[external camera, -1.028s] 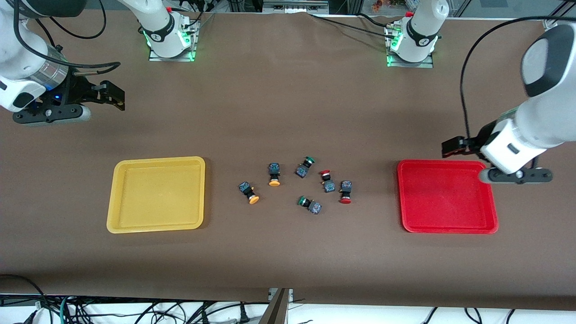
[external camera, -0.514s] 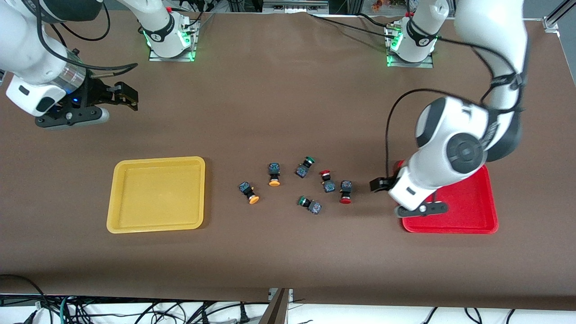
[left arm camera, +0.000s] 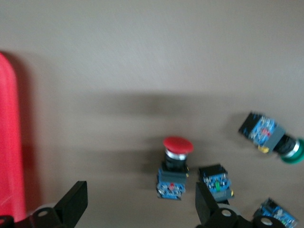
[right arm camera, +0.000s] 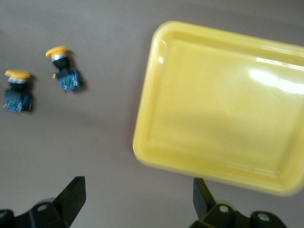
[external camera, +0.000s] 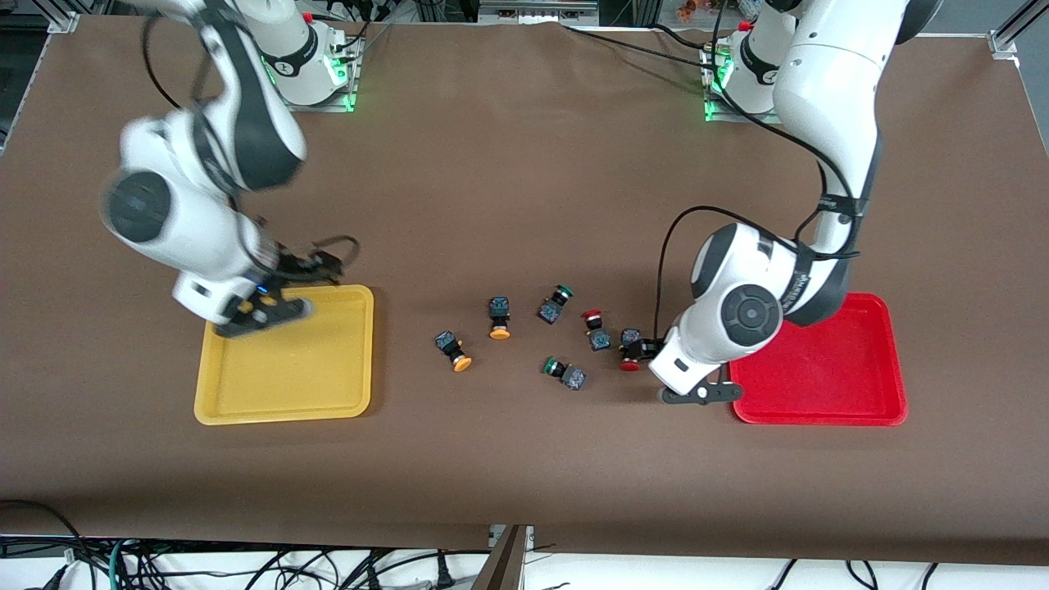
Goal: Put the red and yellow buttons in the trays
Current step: 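Grasp the red button with the left gripper while the right gripper grasps yellow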
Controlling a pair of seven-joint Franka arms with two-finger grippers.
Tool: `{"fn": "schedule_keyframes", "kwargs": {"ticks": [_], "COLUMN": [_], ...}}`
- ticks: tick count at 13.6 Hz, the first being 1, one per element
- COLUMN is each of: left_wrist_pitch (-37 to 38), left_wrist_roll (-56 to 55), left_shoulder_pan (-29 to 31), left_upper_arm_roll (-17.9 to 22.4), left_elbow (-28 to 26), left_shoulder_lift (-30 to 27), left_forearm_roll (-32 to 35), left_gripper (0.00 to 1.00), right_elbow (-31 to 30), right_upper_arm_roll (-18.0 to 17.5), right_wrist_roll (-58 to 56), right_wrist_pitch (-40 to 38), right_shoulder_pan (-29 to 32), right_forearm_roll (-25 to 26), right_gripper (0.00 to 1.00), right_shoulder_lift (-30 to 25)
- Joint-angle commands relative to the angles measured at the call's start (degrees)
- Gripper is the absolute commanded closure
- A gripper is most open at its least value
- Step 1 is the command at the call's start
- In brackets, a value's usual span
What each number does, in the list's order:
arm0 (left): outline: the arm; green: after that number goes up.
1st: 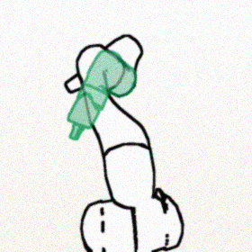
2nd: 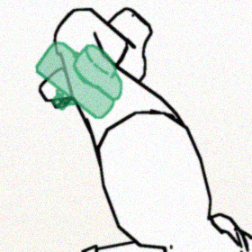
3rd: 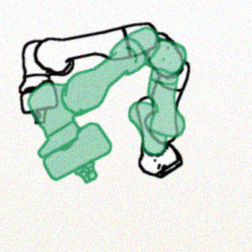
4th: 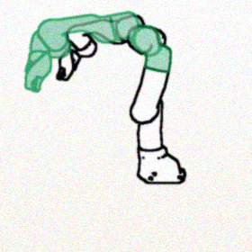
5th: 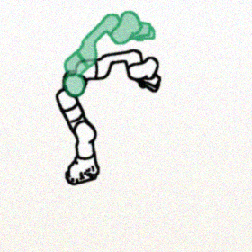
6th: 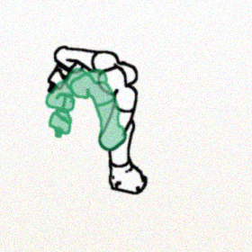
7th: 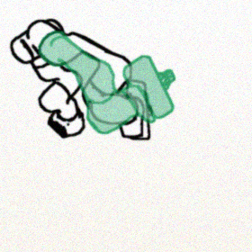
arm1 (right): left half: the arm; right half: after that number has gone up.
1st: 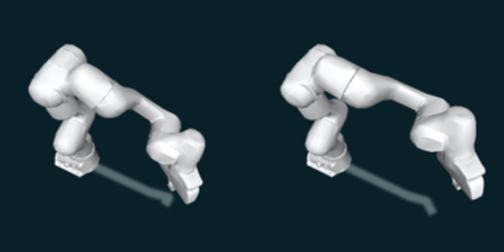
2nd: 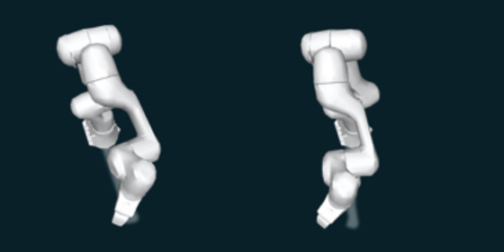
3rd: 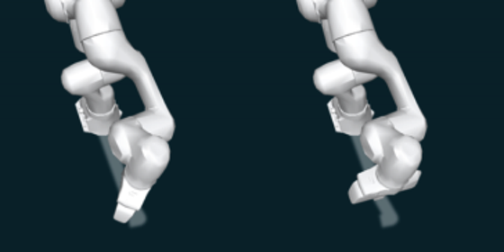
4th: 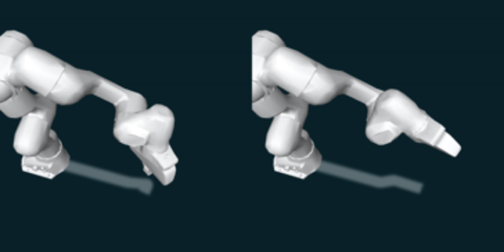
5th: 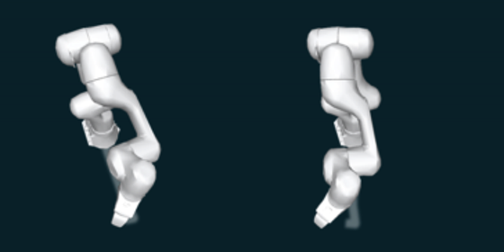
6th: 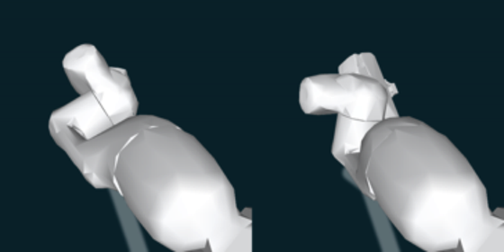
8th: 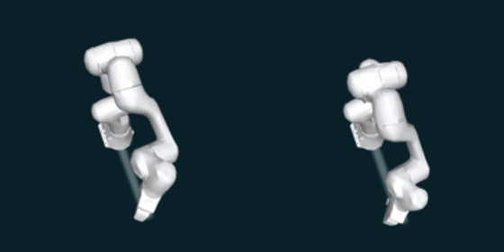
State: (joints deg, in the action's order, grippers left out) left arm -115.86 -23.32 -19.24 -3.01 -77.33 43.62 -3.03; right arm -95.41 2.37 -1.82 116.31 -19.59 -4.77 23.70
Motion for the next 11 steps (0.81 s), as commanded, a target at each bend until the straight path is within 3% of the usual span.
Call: {"fn": "schedule_keyframes", "kwargs": {"ticks": [1, 5, 11], "left_wrist_pitch": [-0.59, -0.59, -4.80], "left_wrist_roll": [-0.15, -0.06, 0.64], "left_shoulder_pan": [-1.77, -3.79, -3.97], "left_upper_arm_roll": [0.47, 0.46, 0.46], "left_elbow": [-2.21, -2.30, -4.14], "left_shoulder_lift": [0.85, 3.05, 4.98], "left_forearm_roll": [-0.83, -0.75, 0.04], "left_gripper": [0.00, 0.00, 0.00], "right_elbow": [2.86, 8.56, 8.66], "right_upper_arm_roll": [0.27, 0.27, 0.27], "right_wrist_roll": [0.58, 6.02, 5.69], "right_wrist_pitch": [8.28, 14.12, 20.62], "right_shoulder_pan": [-4.56, -10.18, -11.78], "right_forearm_roll": [-0.94, -2.96, -2.00], "right_gripper": [0.00, 0.00, 0.00], "right_shoulder_lift": [7.47, 16.09, 20.41]}}
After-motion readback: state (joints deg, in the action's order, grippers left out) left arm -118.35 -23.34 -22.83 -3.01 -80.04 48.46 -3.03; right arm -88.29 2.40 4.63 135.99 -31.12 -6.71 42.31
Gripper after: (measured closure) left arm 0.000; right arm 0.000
